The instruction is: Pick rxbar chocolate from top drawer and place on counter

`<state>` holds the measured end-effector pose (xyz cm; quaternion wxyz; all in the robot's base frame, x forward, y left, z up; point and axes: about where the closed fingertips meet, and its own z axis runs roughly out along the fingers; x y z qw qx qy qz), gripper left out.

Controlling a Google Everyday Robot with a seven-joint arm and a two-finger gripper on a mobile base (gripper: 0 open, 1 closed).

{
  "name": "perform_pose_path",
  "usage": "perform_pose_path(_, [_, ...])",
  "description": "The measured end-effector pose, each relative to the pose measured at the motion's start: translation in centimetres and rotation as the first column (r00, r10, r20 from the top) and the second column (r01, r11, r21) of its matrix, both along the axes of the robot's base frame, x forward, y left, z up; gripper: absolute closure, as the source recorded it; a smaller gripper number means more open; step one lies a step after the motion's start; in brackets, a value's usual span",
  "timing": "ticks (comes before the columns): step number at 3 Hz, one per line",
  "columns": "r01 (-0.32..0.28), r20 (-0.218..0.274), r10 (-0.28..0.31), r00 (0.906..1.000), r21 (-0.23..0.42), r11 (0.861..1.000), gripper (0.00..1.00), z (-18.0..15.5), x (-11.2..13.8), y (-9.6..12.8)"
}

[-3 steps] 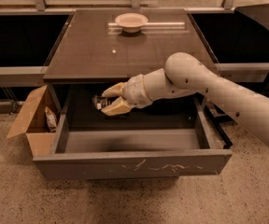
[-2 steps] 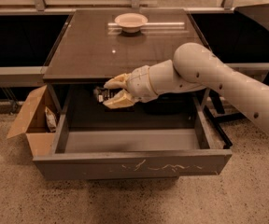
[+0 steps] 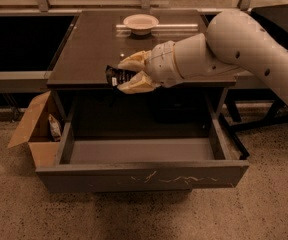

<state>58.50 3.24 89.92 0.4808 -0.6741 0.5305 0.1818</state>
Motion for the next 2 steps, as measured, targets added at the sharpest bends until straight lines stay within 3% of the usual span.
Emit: perform_pose_path(2, [0.004,0.003,-0.004,1.0000,0.027,1.000,1.00,0.37,0.14,-0.30])
